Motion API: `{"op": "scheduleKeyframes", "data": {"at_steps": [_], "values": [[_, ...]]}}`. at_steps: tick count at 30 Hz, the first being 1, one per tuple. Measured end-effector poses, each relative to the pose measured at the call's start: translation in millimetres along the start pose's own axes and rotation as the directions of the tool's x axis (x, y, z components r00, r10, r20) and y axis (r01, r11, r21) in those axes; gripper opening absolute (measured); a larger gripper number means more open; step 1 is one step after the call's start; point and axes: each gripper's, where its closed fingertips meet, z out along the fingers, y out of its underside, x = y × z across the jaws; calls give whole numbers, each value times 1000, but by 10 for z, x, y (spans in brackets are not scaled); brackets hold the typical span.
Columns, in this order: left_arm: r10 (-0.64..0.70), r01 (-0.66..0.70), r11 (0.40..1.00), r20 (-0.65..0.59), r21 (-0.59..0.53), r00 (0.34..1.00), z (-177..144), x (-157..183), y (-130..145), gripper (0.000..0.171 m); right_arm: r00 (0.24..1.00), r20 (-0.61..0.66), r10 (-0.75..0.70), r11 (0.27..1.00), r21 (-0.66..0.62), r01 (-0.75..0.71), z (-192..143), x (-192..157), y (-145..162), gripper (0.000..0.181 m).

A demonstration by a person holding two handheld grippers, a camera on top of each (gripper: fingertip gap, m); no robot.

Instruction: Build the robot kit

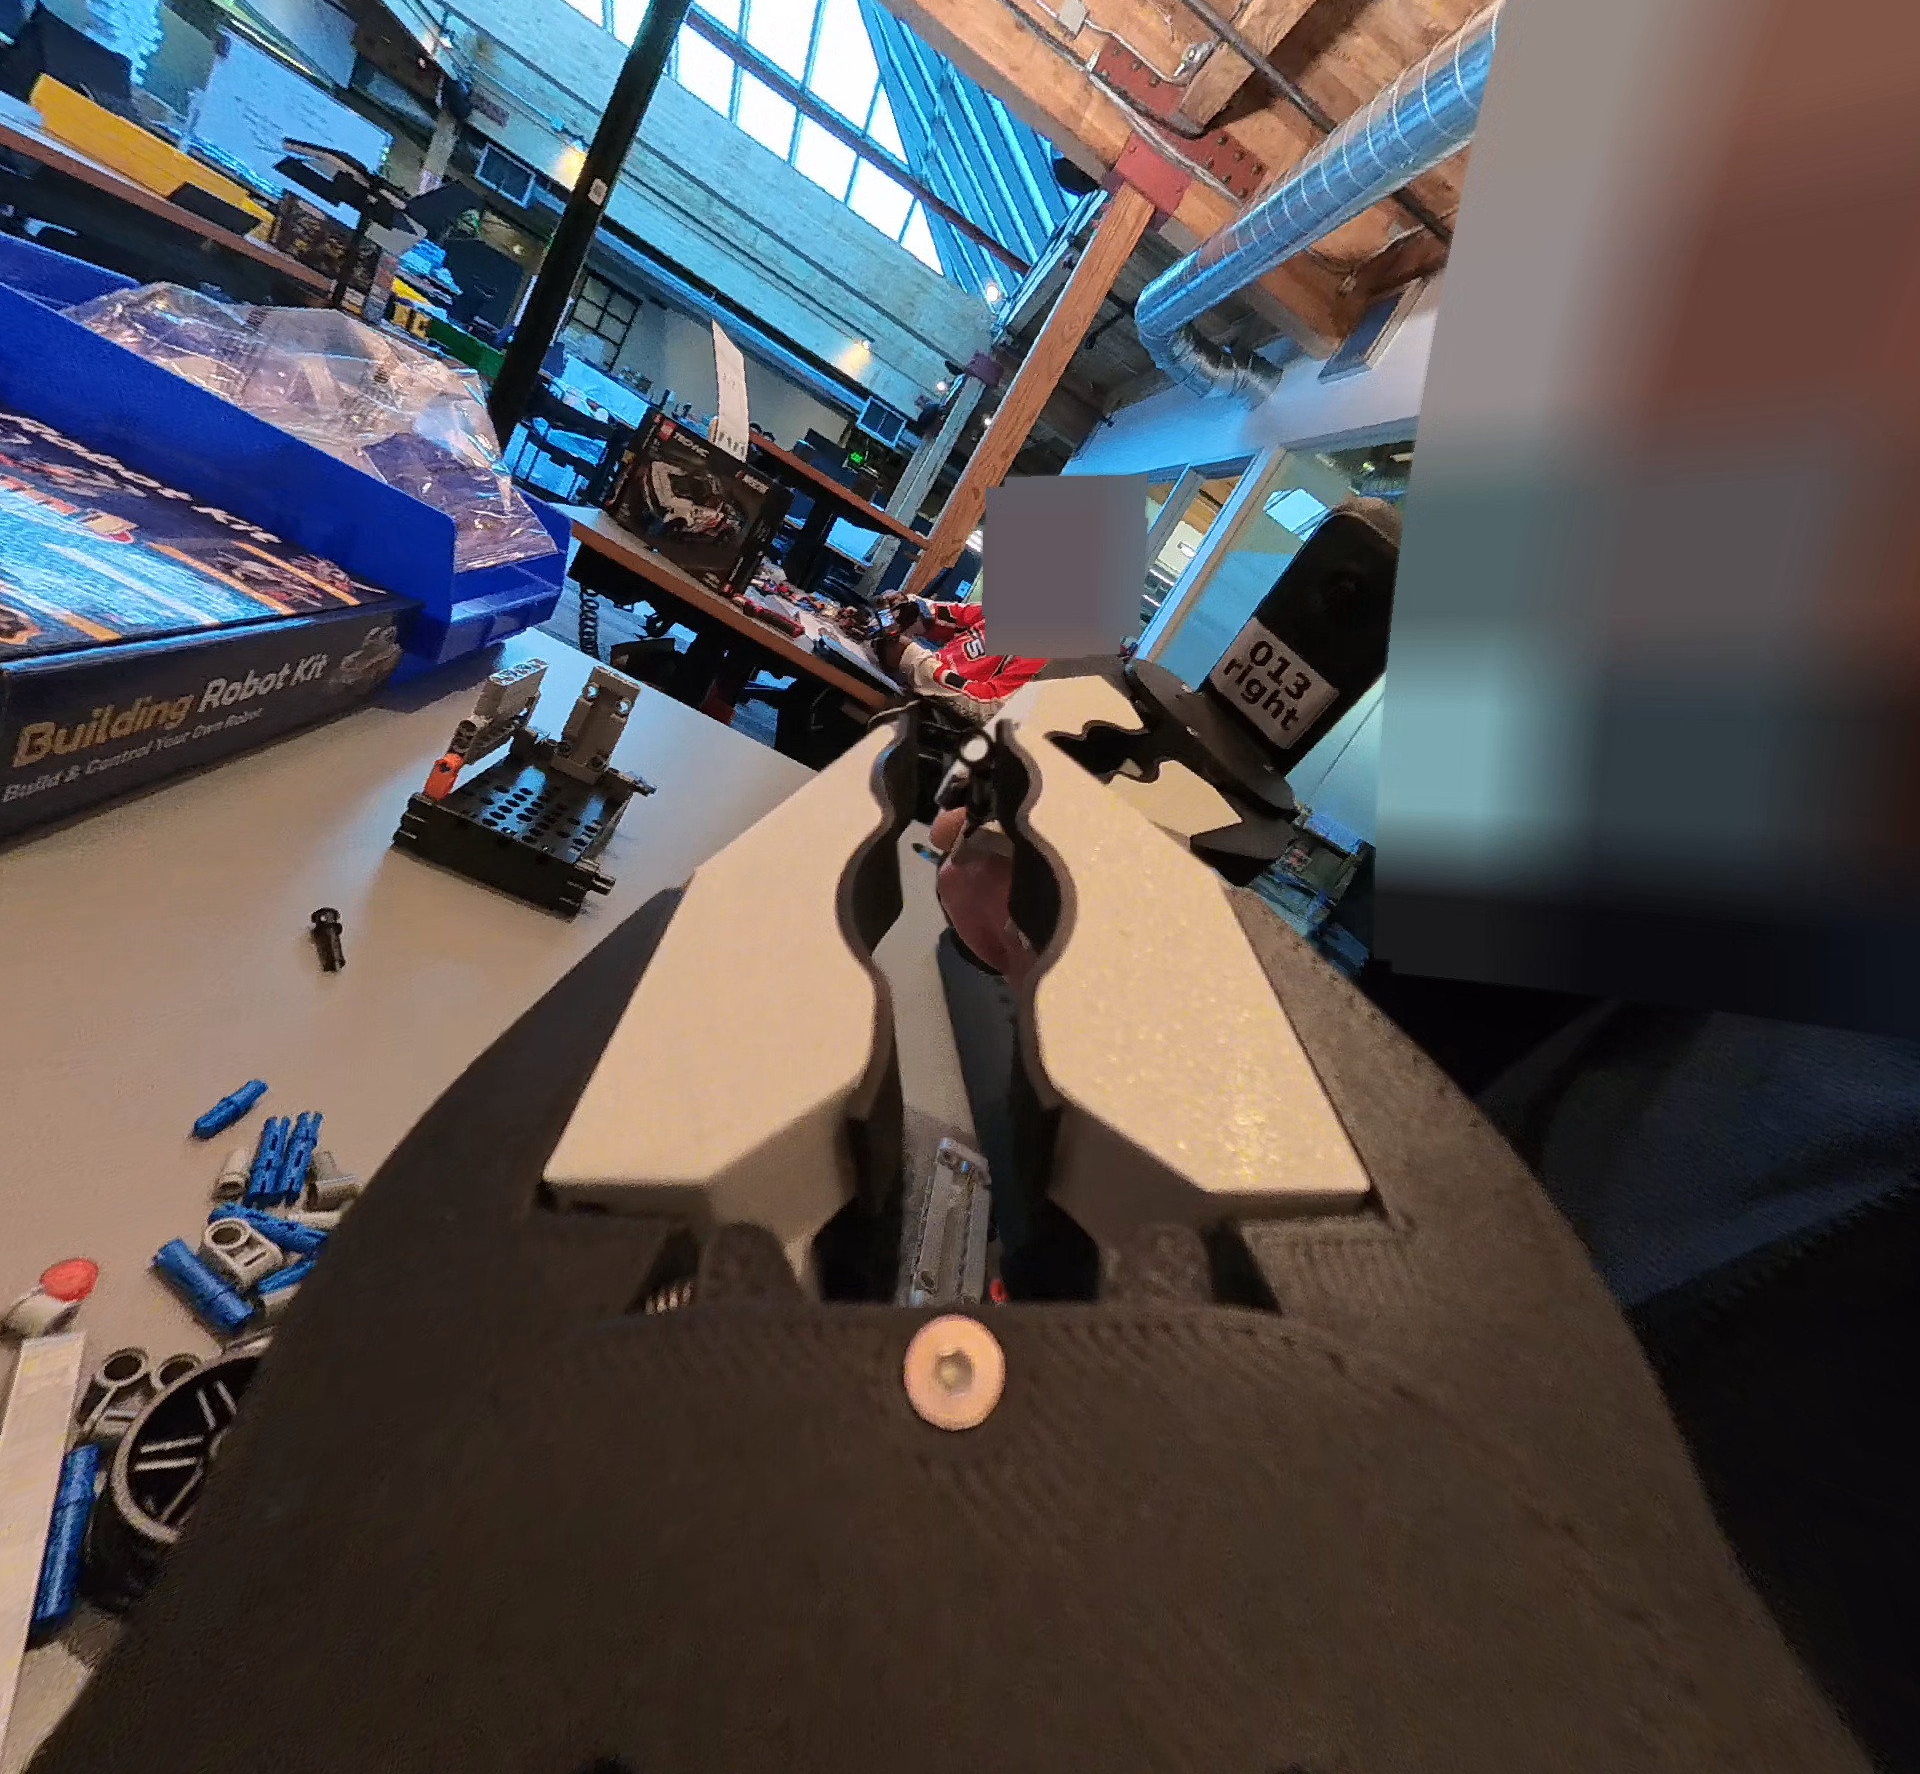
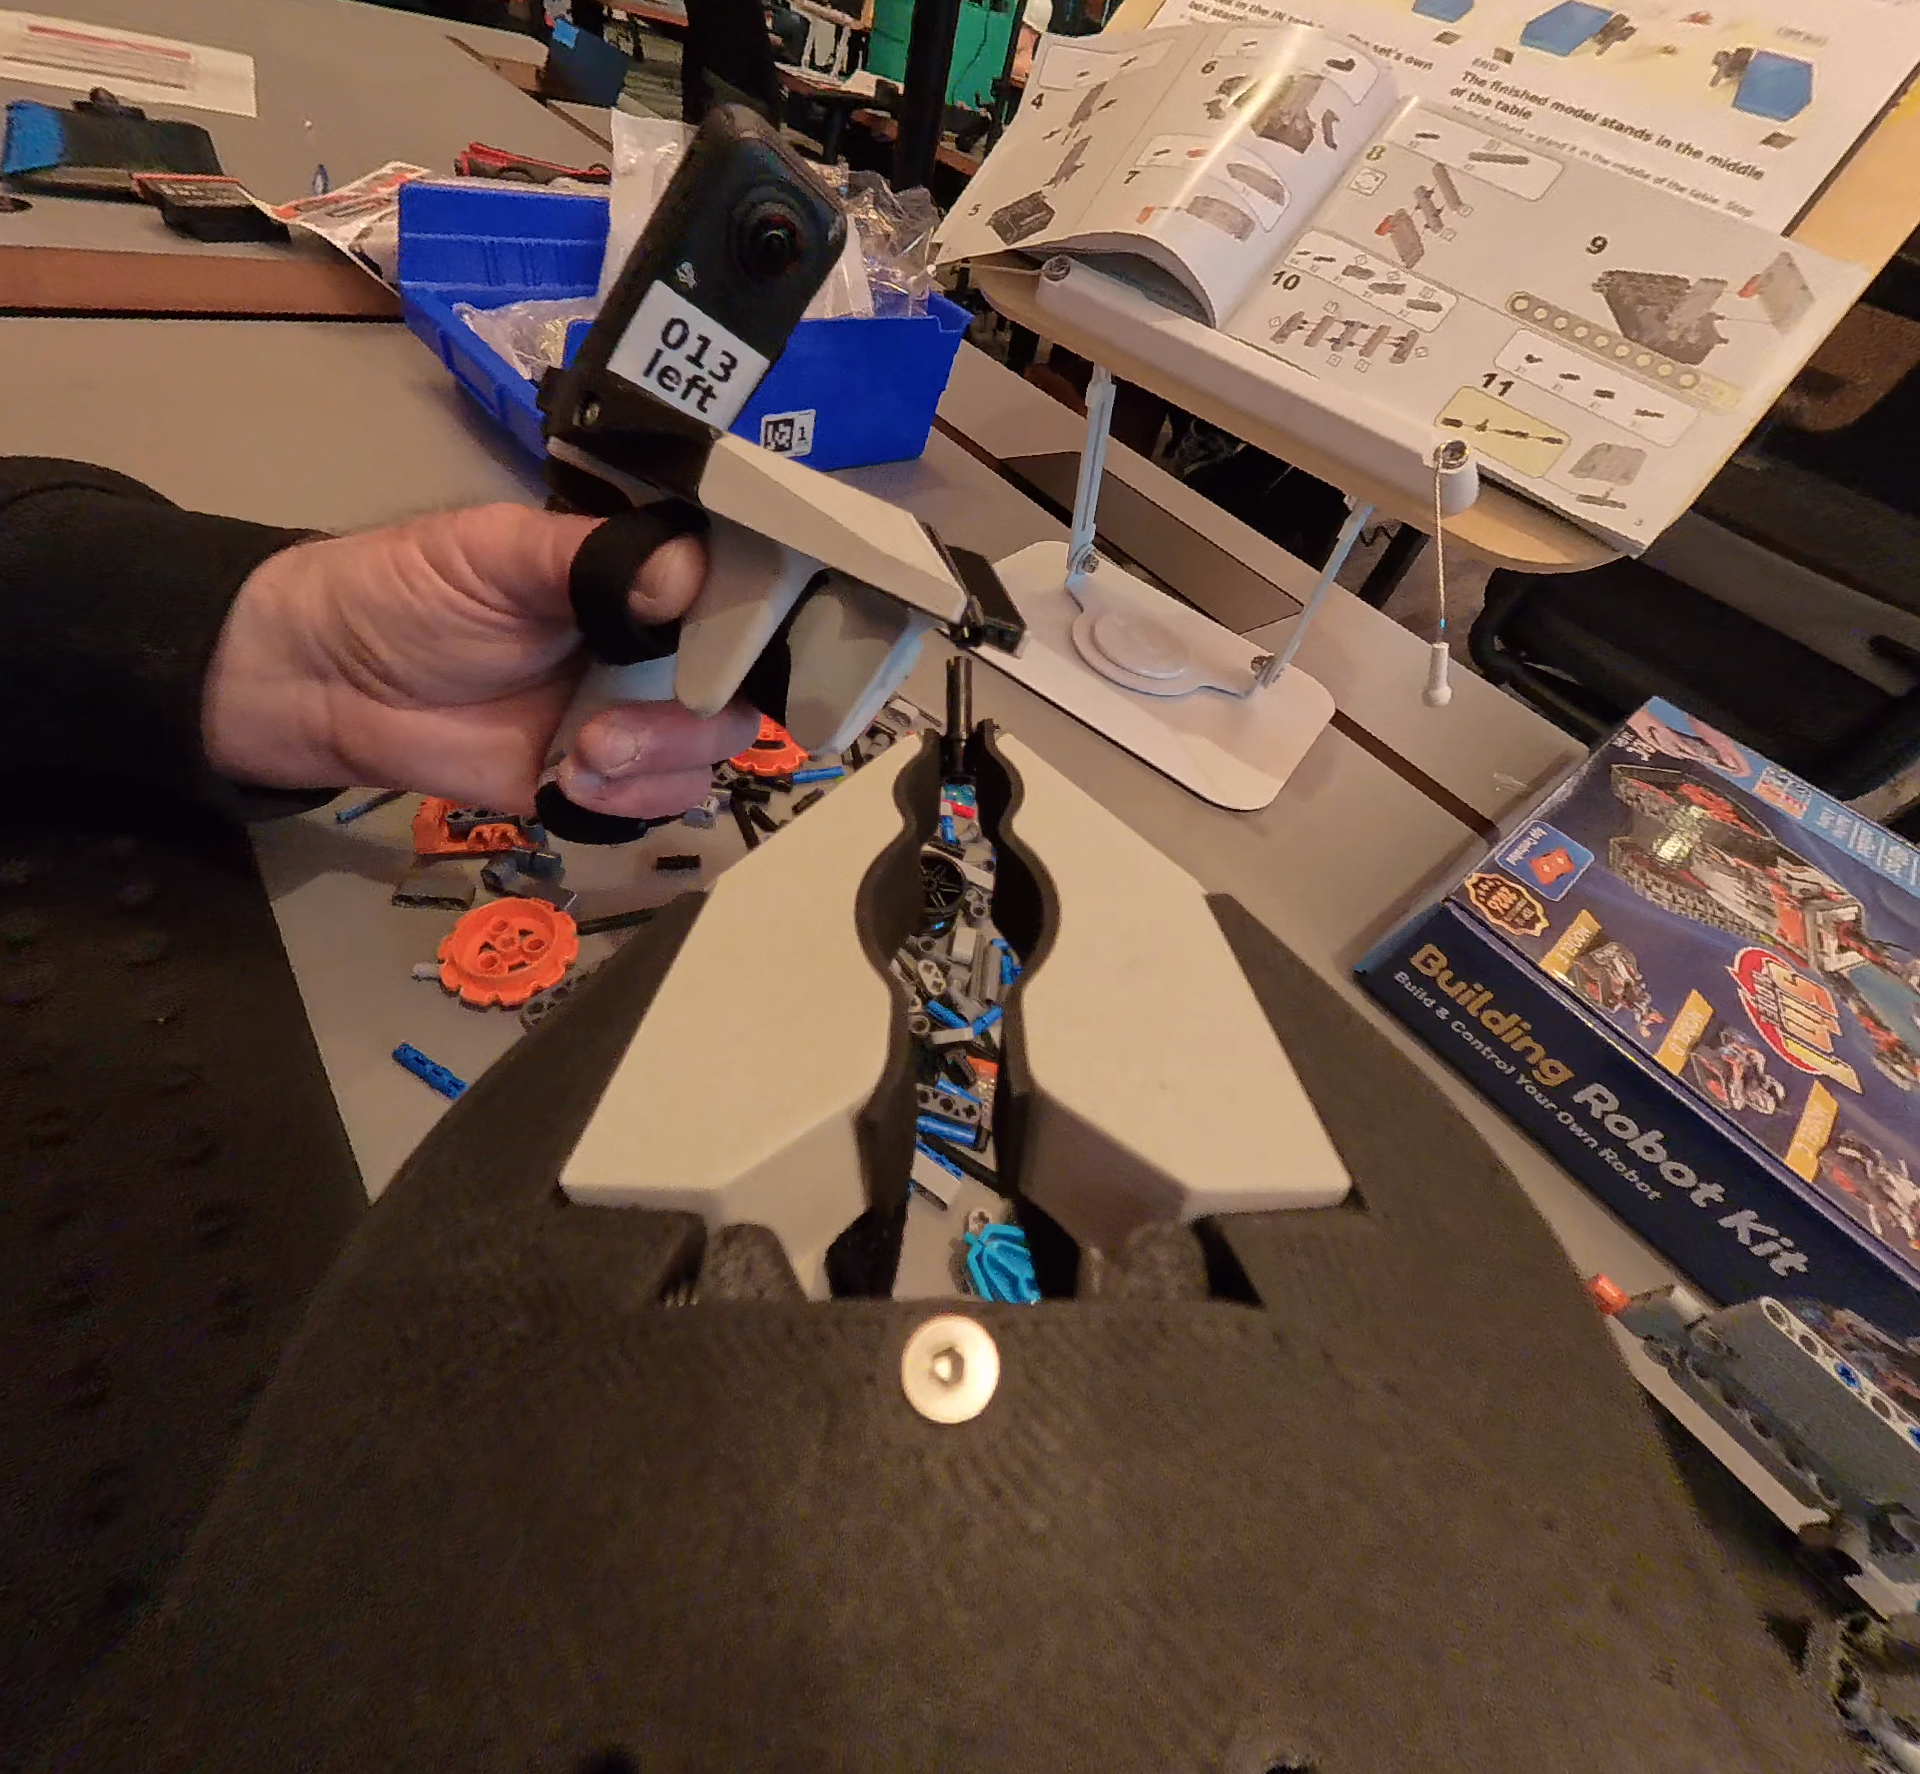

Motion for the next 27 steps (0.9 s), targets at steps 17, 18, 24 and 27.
{"op": "scheduleKeyframes", "data": {"at_steps": [17,18,24,27], "values": [[42,-42,999,46,-5,998,63,-10,52,11,997,-70,-30,1000,-3,30,-26,47,2,3],[35,-35,999,42,3,999,67,-6,47,11,997,-71,-23,1000,3,23,-27,50,-1,3],[34,-36,999,51,40,998,93,15,22,11,992,-108,-58,998,-1,58,-39,59,-31,3],[52,-54,998,59,34,997,94,25,24,11,988,-121,-96,995,-23,94,-33,52,-24,3]]}}
